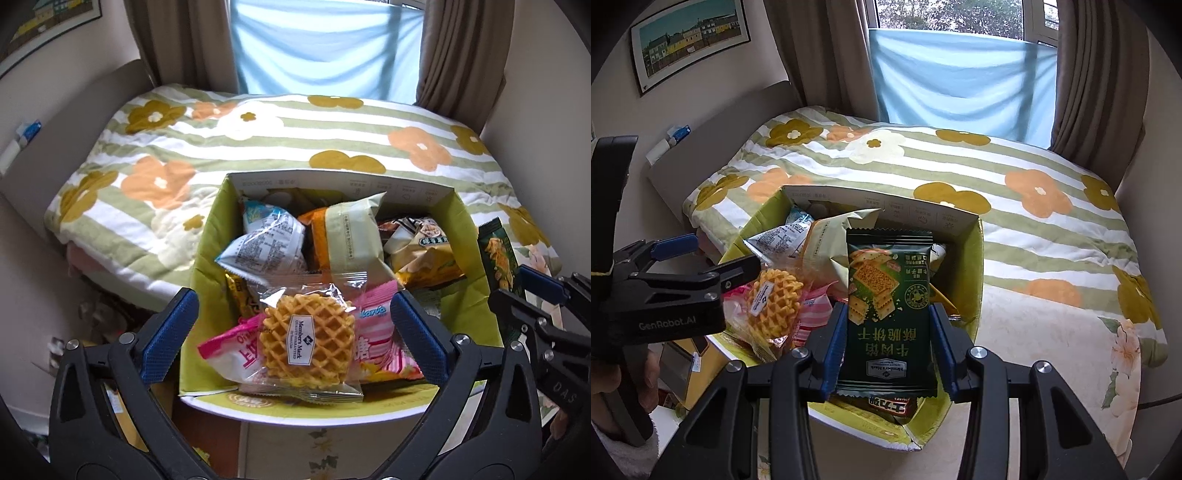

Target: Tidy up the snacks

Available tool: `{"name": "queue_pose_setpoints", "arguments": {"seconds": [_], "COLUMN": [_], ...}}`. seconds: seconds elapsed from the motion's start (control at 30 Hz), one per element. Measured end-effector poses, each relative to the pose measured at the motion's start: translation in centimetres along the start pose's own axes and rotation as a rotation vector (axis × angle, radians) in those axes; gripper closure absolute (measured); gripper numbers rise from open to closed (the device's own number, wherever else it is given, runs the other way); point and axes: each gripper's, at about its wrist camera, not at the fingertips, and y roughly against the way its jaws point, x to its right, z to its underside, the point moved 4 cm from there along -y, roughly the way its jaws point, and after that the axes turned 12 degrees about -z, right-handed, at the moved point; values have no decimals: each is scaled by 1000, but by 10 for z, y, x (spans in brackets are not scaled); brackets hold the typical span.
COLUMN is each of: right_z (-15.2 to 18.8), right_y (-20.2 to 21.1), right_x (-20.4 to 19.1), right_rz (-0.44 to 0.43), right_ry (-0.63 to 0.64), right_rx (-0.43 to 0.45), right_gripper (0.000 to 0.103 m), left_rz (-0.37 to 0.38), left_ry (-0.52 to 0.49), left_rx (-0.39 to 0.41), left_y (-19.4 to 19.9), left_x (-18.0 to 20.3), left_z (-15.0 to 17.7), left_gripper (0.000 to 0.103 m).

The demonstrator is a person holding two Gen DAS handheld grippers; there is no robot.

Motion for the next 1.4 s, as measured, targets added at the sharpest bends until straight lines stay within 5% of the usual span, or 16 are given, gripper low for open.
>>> {"name": "queue_pose_setpoints", "arguments": {"seconds": [0.33,0.4,0.47,0.97,1.4], "right_z": [-3,-5,-4,3,11], "right_y": [-20,-24,-24,10,161], "right_x": [1,1,-1,6,13], "right_rz": [-42,-53,-55,26,106], "right_ry": [-40,-56,-63,-117,-61], "right_rx": [-67,-67,-55,-3,249], "right_gripper": [60,42,8,7,7], "left_rz": [3,-2,-7,46,55], "left_ry": [4,-2,-2,-41,17], "left_rx": [-48,-47,-45,-23,272], "left_y": [-6,-6,-6,3,153], "left_x": [-1,-2,-4,5,27], "left_z": [13,13,14,8,9], "left_gripper": [0,0,0,0,0]}}
